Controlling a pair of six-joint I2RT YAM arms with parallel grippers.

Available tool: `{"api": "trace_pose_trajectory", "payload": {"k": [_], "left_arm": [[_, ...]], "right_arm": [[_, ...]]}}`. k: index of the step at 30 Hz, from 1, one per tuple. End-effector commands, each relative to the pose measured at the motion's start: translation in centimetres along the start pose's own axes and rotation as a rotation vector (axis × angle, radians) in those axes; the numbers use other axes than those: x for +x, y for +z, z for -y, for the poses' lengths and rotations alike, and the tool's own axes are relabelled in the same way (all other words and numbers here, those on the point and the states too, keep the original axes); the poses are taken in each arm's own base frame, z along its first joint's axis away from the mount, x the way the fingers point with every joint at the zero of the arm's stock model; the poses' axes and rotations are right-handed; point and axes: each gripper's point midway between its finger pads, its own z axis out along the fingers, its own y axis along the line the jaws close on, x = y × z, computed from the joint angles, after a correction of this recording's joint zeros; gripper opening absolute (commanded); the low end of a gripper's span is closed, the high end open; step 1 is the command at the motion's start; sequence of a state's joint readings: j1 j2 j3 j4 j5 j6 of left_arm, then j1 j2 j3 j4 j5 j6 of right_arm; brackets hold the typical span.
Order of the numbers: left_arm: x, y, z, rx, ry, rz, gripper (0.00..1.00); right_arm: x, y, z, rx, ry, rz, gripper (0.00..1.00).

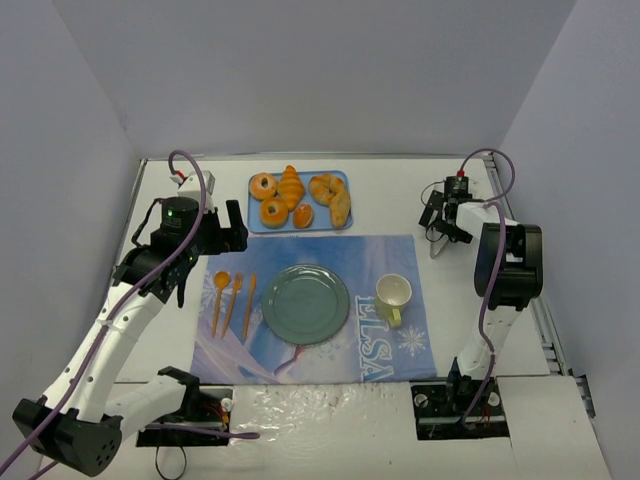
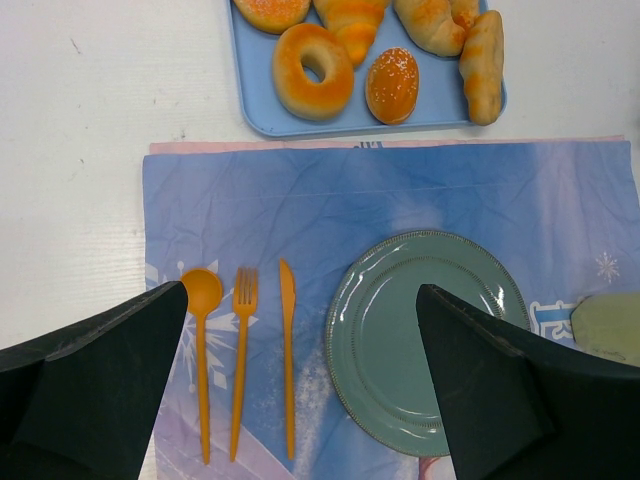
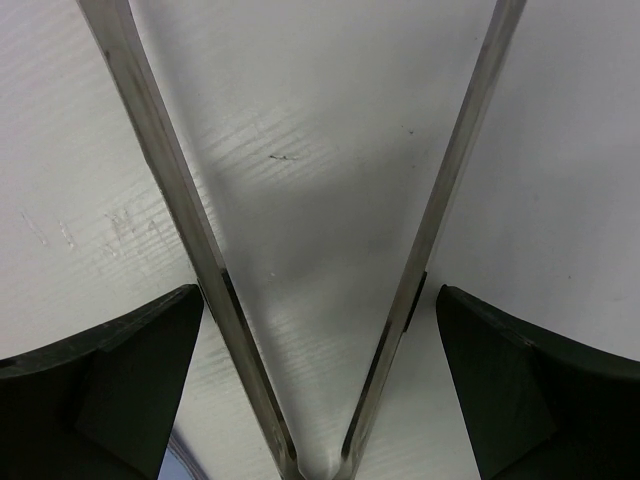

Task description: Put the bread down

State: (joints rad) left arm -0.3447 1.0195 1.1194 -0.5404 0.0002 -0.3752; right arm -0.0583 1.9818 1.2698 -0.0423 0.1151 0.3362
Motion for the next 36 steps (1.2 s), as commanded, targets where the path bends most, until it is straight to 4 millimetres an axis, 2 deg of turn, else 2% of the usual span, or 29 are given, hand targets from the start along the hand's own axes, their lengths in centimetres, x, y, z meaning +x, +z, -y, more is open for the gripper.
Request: {"api": "trace_pose_trajectory", "payload": {"k": [1, 9, 20, 23, 29, 31, 36], "left_arm": [[-2.0, -0.1, 0.5, 0.018, -0.004, 0.069, 0.97], [-2.0, -0.1, 0.5, 0.018, -0.006, 0.069, 0.97], [-2.1, -0.2, 0.5, 0.019, -0.004, 0.073, 0.97], [-2.1, -0.2, 0.5, 0.018, -0.004, 0.071, 0.97], [-2.1, -0.2, 0.5, 0.019, -0.004, 0.073, 0.97], [-2.1, -0.2, 0.5, 0.018, -0.004, 0.071, 0.97], [-2.1, -0.2, 0.5, 0.019, -0.004, 0.073, 0.97]], "right_arm": [[-2.3, -0.2, -0.7, -0.019, 0.028, 0.057, 1.00], [-2.0, 0.6, -0.7, -0.013, 0.034, 0.044, 1.00], [-1.7, 1.2, -0.5, -0.002, 0.037, 0.035, 0.89], [-1.5, 1.3, -0.6, -0.004, 0.038, 0.028, 0.82], [-1.7, 0.7, -0.9, -0.021, 0.041, 0.035, 0.57], [-1.9, 0.2, -1.0, -0.027, 0.043, 0.042, 0.49], [-2.9, -1.4, -1.6, -0.051, 0.041, 0.074, 0.37]]}}
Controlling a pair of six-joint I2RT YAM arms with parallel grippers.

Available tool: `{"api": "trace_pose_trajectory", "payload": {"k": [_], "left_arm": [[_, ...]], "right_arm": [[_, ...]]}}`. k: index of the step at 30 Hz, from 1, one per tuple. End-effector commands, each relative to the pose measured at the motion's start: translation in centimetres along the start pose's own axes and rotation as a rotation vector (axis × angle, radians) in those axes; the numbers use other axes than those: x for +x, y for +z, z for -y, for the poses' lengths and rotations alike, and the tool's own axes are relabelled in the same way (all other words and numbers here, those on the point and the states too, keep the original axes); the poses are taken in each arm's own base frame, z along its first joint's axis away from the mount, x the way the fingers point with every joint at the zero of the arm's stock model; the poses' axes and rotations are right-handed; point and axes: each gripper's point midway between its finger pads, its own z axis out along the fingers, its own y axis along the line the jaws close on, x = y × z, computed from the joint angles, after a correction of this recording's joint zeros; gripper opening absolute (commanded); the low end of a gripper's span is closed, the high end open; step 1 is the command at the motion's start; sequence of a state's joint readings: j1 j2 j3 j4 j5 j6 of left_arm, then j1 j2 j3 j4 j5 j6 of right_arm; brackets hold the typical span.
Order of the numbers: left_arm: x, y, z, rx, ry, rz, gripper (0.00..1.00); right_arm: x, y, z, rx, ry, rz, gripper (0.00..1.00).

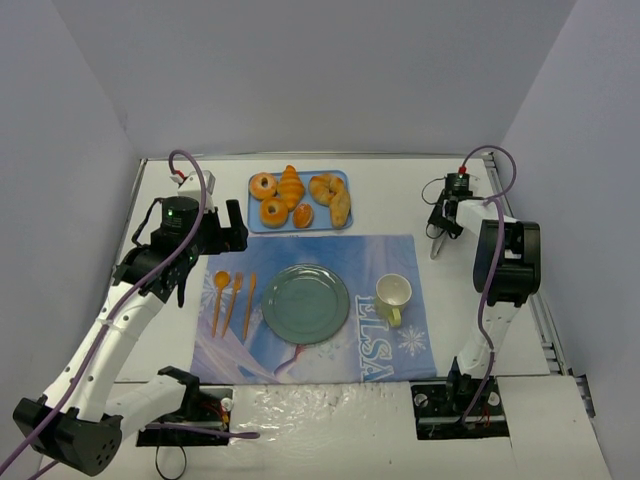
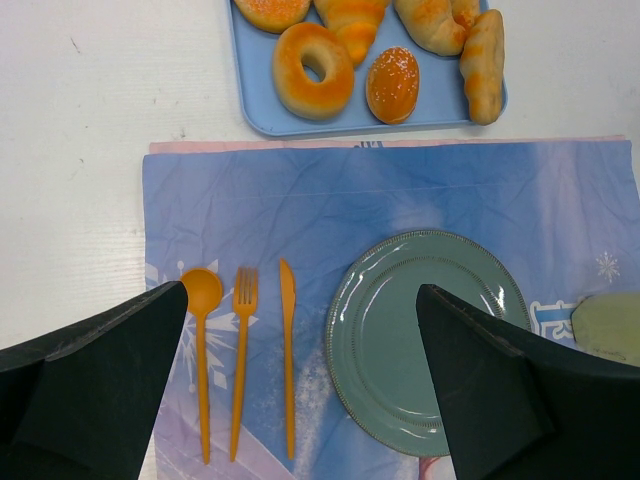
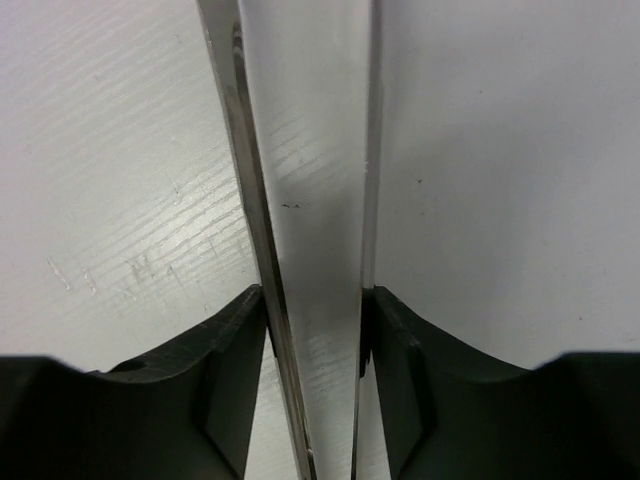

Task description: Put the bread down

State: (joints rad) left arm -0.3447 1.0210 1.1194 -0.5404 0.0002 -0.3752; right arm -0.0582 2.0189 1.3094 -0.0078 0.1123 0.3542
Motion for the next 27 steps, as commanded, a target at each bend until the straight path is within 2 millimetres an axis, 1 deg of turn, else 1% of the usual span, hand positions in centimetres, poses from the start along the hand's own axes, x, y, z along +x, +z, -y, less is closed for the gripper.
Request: {"api": "trace_pose_trajectory", "payload": {"k": [1, 3, 4, 8, 10, 11, 12, 15, 18, 25, 27], "left_arm": [[-2.1, -0.3, 0.5, 0.019, -0.005, 0.074, 0.97], [-2.1, -0.3, 0.5, 0.019, -0.005, 0.074, 0.97], [-2.1, -0.3, 0.5, 0.019, -0.005, 0.074, 0.97], [-2.1, -0.3, 0.5, 0.020, -0.005, 0.076, 0.97], [-2.2, -0.4, 0.5, 0.020, -0.005, 0.078, 0.97], [-2.2, -0.4, 0.5, 0.021, -0.005, 0.078, 0.97], [-2.2, -0.4, 0.5, 0.021, -0.005, 0.078, 0.97], [-2.2, -0.4, 0.5, 0.020, -0.005, 0.077, 0.97], [-2.2, -0.4, 0.5, 0.019, -0.004, 0.077, 0.97], [-2.3, -0.5, 0.5, 0.021, -0.004, 0.081, 0.97], [-2.3, -0.5, 0.5, 0.020, -0.004, 0.080, 0.97]], "right_arm": [[-1.8, -2.6, -0.9, -0.040, 0.012, 0.047, 0.36], [-2.7, -4.4, -1.6, -0.055, -0.001, 0.083, 0.34], [-2.7, -4.8, -2.0, -0.061, -0.011, 0.088, 0.33], [-4.1, -7.3, -2.7, -0.080, -0.026, 0.133, 0.33], [-4.4, -8.8, -4.1, -0.099, -0.052, 0.157, 0.33], [-4.9, -9.7, -4.3, -0.105, -0.058, 0.175, 0.33], [-4.9, -10.0, -4.5, -0.105, -0.062, 0.177, 0.33], [-5.8, -12.2, -5.1, -0.124, -0.068, 0.216, 0.34], [-5.9, -14.4, -6.7, -0.163, -0.094, 0.238, 0.34], [-5.5, -19.0, -10.4, -0.258, -0.152, 0.282, 0.35], [-4.8, -20.4, -12.2, -0.307, -0.177, 0.288, 0.35]]}}
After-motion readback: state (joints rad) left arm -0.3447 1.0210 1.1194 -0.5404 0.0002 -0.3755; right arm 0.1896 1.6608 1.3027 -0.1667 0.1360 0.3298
